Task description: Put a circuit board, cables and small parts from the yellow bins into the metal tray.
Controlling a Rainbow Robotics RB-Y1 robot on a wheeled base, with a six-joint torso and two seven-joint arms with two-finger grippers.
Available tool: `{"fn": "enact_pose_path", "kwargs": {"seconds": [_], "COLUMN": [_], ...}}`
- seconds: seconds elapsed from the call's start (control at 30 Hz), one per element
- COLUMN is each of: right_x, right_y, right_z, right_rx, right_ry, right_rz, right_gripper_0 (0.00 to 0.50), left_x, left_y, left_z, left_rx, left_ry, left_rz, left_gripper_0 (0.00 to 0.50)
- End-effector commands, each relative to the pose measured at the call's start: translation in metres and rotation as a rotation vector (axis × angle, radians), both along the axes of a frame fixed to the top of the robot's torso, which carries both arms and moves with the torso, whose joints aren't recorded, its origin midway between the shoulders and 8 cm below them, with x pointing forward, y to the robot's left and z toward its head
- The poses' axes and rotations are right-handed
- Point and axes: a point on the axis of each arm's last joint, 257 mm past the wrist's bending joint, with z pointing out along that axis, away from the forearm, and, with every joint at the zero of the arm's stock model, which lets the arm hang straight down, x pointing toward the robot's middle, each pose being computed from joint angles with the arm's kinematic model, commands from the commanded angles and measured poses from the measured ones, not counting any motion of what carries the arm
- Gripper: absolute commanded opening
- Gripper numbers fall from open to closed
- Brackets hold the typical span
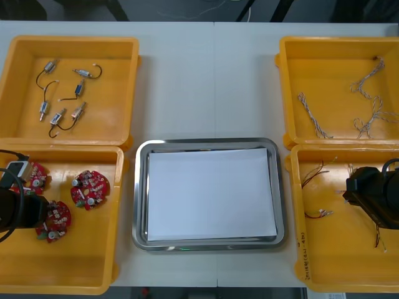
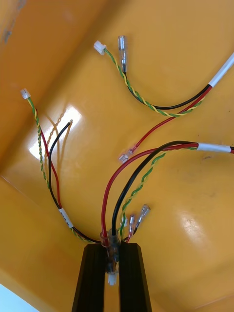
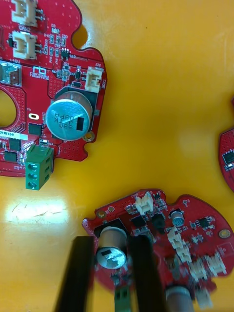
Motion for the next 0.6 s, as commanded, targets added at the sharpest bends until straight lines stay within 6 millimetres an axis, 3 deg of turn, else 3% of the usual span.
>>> {"fn": "enact_pose_path", "kwargs": {"seconds": [0.03,0.07,0.17,0.2,0.23,0.27,0.33,0.37,0.6], "right_x": [-0.007,-0.007,-0.008,-0.008,-0.008,-0.009,-0.009,-0.01,-0.01], "right_y": [0.007,0.007,0.006,0.006,0.005,0.005,0.005,0.005,0.001], "right_z": [-0.002,-0.001,-0.002,-0.003,-0.003,-0.003,-0.004,-0.004,0.001], "right_rx": [0.012,0.012,0.01,0.009,0.007,0.007,0.006,0.006,0.0], "right_ry": [0.006,0.003,0.005,0.006,0.007,0.009,0.01,0.01,-0.003], "right_rz": [-0.017,-0.018,-0.018,-0.016,-0.018,-0.018,-0.02,-0.019,-0.028], "right_gripper_0": [0.0,0.0,0.0,0.028,0.134,0.204,0.435,0.5,0.5], "left_x": [0.011,0.011,0.011,0.011,0.011,0.01,0.01,0.01,0.015], "left_y": [0.014,0.014,0.014,0.014,0.014,0.014,0.015,0.015,0.025], "left_z": [0.019,0.019,0.019,0.018,0.019,0.018,0.019,0.019,0.041], "left_rx": [0.083,0.084,0.081,0.082,0.082,0.082,0.086,0.09,0.122], "left_ry": [-0.022,-0.022,-0.022,-0.022,-0.022,-0.021,-0.02,-0.021,-0.037], "left_rz": [-0.096,-0.097,-0.096,-0.095,-0.097,-0.097,-0.1,-0.103,-0.115], "left_gripper_0": [0.449,0.491,0.5,0.5,0.5,0.5,0.5,0.5,0.5]}}
